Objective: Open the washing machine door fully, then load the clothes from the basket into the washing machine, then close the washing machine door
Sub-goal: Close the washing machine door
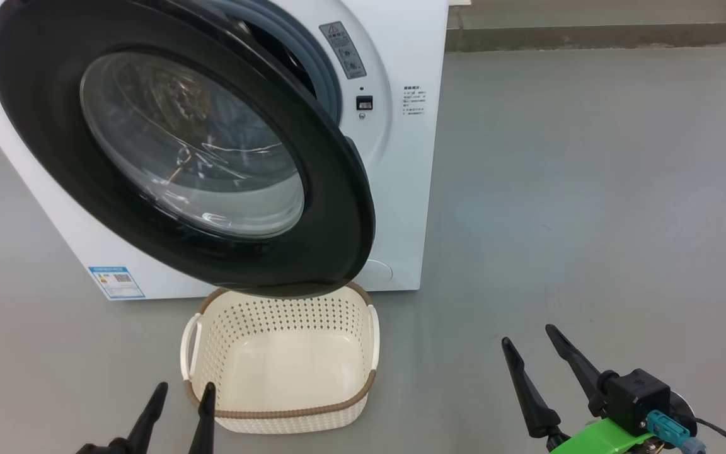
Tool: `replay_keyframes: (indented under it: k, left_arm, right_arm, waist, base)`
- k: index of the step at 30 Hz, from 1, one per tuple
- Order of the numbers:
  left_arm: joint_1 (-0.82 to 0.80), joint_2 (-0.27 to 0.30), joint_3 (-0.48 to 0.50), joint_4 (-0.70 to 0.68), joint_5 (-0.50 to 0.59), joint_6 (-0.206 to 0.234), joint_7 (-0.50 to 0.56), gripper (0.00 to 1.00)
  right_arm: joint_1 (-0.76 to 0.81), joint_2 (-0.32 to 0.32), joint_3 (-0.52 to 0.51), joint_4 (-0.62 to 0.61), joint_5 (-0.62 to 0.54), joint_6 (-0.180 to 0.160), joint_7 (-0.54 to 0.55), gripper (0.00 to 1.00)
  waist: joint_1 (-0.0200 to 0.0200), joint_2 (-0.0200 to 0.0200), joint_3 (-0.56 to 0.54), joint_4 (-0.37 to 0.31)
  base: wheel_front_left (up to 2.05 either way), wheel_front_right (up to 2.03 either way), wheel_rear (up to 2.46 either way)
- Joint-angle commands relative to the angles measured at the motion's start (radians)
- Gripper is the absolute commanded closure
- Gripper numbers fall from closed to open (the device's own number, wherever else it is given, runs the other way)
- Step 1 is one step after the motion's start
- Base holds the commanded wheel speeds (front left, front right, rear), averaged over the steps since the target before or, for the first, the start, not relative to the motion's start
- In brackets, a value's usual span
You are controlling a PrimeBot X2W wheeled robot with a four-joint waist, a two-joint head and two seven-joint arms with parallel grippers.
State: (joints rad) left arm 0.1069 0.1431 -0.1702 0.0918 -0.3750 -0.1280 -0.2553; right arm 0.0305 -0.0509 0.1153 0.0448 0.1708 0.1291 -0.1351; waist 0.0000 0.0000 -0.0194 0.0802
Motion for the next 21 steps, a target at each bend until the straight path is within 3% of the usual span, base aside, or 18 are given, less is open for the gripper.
replay_keyframes:
  k: [1,10,21]
  left_arm:
    - [-0.04,0.011,0.031,-0.017,0.007,-0.003,-0.006,0.0]
    - [-0.044,0.004,0.032,-0.019,0.01,-0.003,-0.006,0.0]
    - [-0.046,0.002,0.026,-0.01,0.012,-0.003,-0.006,0.0]
  right_arm:
    - [-0.019,0.001,0.023,-0.024,0.002,0.002,-0.009,0.0]
    - [-0.017,0.001,-0.042,-0.013,-0.005,0.002,-0.008,0.0]
    - [-0.02,0.001,-0.046,-0.01,-0.009,0.002,-0.013,0.0]
  waist:
    - [0.0,0.0,0.0,0.0]
    - [0.0,0.0,0.003,-0.001]
    - [0.0,0.0,0.005,0.007]
  base:
    - [0.0,0.0,0.0]
    - [0.0,0.0,0.0]
    - [0.0,0.0,0.0]
